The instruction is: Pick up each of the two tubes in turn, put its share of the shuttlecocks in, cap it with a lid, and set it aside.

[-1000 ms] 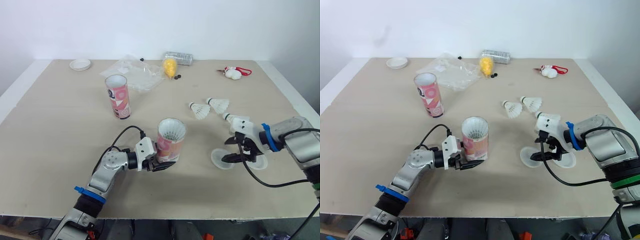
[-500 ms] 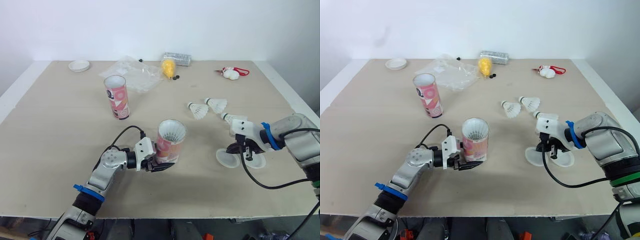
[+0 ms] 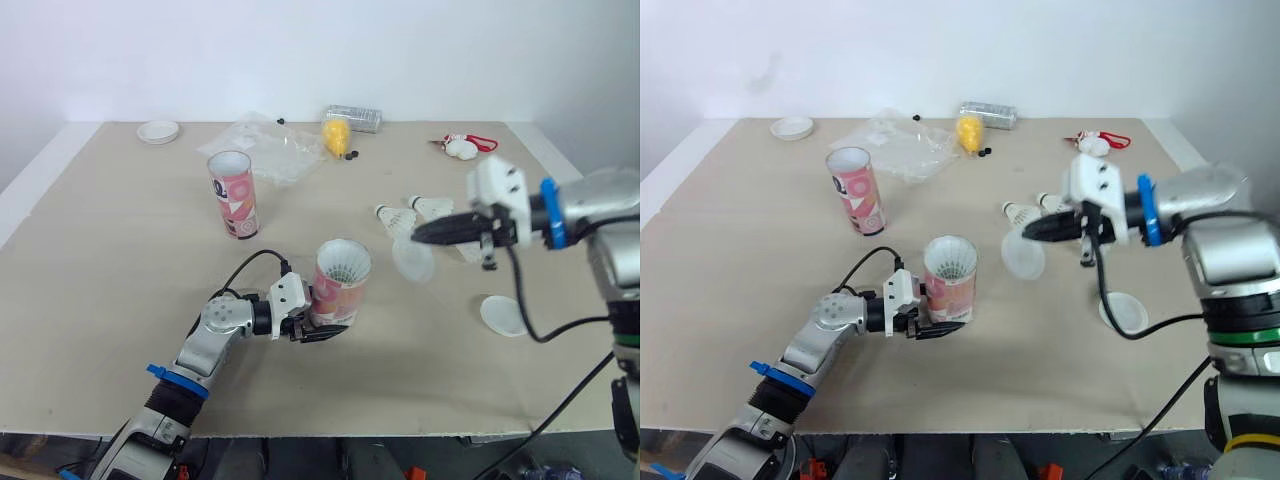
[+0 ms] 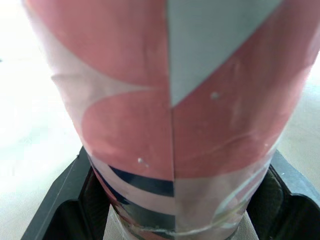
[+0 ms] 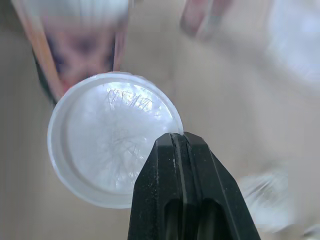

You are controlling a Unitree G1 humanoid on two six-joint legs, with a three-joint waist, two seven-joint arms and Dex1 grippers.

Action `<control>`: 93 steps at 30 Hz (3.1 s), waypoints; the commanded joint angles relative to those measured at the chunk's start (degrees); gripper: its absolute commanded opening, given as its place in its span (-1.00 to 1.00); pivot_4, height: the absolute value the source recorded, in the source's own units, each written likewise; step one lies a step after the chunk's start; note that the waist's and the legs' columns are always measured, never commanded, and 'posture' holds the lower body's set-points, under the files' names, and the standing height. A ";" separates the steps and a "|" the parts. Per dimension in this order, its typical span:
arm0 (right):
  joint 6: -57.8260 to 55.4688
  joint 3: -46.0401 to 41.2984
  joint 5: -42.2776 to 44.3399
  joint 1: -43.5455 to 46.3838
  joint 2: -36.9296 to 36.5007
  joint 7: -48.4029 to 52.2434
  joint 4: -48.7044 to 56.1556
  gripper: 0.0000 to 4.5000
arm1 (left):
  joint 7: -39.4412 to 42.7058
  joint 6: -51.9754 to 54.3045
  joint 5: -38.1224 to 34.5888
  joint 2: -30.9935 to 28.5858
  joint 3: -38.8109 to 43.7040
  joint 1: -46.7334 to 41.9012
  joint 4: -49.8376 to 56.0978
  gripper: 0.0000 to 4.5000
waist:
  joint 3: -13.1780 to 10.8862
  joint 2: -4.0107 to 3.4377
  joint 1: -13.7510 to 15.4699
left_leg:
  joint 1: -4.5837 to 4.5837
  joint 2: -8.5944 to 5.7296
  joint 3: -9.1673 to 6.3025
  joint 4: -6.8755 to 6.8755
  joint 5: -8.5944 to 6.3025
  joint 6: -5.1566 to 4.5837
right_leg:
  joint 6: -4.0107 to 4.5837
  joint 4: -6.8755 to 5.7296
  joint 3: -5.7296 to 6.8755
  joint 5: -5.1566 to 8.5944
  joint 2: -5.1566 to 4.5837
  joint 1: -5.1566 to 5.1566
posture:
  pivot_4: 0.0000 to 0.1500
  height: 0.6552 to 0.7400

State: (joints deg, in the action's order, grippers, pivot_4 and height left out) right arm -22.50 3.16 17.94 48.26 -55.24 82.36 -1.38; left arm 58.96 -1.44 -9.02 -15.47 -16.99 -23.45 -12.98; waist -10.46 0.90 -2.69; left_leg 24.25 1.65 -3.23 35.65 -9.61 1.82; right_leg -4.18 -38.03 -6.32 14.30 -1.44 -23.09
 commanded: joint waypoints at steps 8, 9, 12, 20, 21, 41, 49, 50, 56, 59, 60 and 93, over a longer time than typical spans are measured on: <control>2.62 3.66 1.60 12.32 2.92 5.27 4.46 -0.95 | 0.12 1.36 1.94 -0.67 -1.30 0.73 -4.94 0.37 | 0.05 -0.02 -0.06 | -0.03 0.02 0.03 0.00 0.00 0.00 | 0.04 0.00 0.00 -0.04 -0.02 -0.02 | 1.00 1.00; 2.85 4.97 1.14 13.23 4.38 4.99 5.20 -0.95 | 0.13 1.33 2.02 -0.68 -1.38 0.72 -5.02 0.37 | 0.06 -0.04 -0.07 | -0.03 0.02 0.04 0.00 0.00 0.00 | 0.05 0.00 0.00 -0.05 -0.02 -0.03 | 1.00 1.00; 3.16 7.07 0.48 14.72 6.70 5.17 5.29 -0.95 | 0.18 1.45 2.04 -0.73 -1.48 0.74 -5.05 0.37 | 0.06 -0.06 0.01 | -0.04 0.02 0.03 -0.01 0.00 0.00 | 0.08 -0.01 0.00 -0.09 -0.01 -0.07 | 1.00 1.00; 6.41 9.61 -1.55 16.64 9.27 5.91 2.60 -0.95 | -0.18 1.41 2.19 -1.09 -1.38 1.28 -4.77 0.37 | 0.07 -0.05 0.06 | -0.01 0.04 0.03 -0.04 0.01 0.02 | 0.08 0.01 0.01 -0.08 -0.01 -0.07 | 1.00 1.00; 6.47 9.89 -1.64 16.86 9.65 5.98 2.41 -0.95 | -0.24 1.45 2.21 -1.15 -1.39 1.43 -4.63 0.37 | 0.07 -0.05 0.05 | -0.01 0.04 0.03 -0.04 0.01 0.02 | 0.08 0.01 0.01 -0.08 -0.01 -0.07 | 1.00 1.00; 16.03 13.68 -6.82 17.48 13.56 8.93 -3.51 -0.95 | -0.94 2.01 2.15 -1.06 -1.34 1.83 -4.11 0.37 | 0.10 -0.08 -0.03 | -0.02 0.05 0.04 -0.07 0.01 0.02 | 0.10 0.01 0.01 -0.07 0.00 -0.08 | 1.00 1.00; 19.55 15.32 -8.16 17.36 14.36 8.99 -4.69 -0.95 | -1.07 2.34 1.97 -1.02 -1.10 1.67 -4.40 0.37 | 0.10 -0.08 -0.03 | -0.02 0.04 0.04 -0.07 0.01 0.02 | 0.10 0.01 0.01 -0.07 -0.01 -0.08 | 1.00 1.00; 20.04 15.50 -8.39 17.40 14.46 9.00 -4.94 -0.95 | -1.10 2.41 1.93 -0.99 -1.06 1.67 -4.42 0.37 | 0.10 -0.08 -0.03 | -0.02 0.04 0.04 -0.07 0.01 0.02 | 0.10 0.01 0.01 -0.07 -0.01 -0.08 | 1.00 1.00; 23.13 16.39 -9.81 18.04 15.13 9.15 -7.07 -0.95 | -1.21 2.69 1.79 -0.88 -0.95 1.75 -4.42 0.37 | 0.10 -0.08 -0.02 | -0.02 0.04 0.04 -0.08 0.01 0.02 | 0.10 0.01 0.01 -0.07 -0.01 -0.07 | 1.00 1.00; 23.86 16.66 -10.07 18.22 15.47 9.38 -7.81 -0.95 | -1.24 2.82 1.74 -0.81 -0.87 1.65 -4.52 0.37 | 0.10 -0.08 -0.03 | -0.02 0.05 0.04 -0.07 0.01 0.02 | 0.10 0.01 0.01 -0.07 -0.01 -0.07 | 1.00 1.00; 24.01 16.72 -10.11 18.30 15.56 9.47 -7.99 -0.95 | -1.24 2.88 1.73 -0.80 -0.86 1.61 -4.52 0.37 | 0.10 -0.08 -0.03 | -0.03 0.05 0.03 -0.07 0.01 0.02 | 0.11 0.01 0.01 -0.07 0.00 -0.08 | 1.00 1.00; 24.33 16.73 -9.36 19.39 15.27 9.07 -8.35 -0.59 | -1.31 4.32 1.47 -0.25 -0.42 1.20 -4.79 0.37 | 0.10 -0.07 -0.01 | -0.03 0.04 0.03 -0.08 0.01 0.02 | 0.12 0.01 0.01 -0.08 -0.02 -0.09 | 1.00 1.00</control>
State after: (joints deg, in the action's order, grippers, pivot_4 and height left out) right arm 1.27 22.11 7.87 66.03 -39.33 89.87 -11.28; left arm 58.71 -0.68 -9.25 -14.99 -16.44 -23.91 -13.95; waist -10.37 0.82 -2.70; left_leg 24.22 1.69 -3.20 35.56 -9.60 1.84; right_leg -4.06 -38.02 -6.31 14.23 -1.47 -23.18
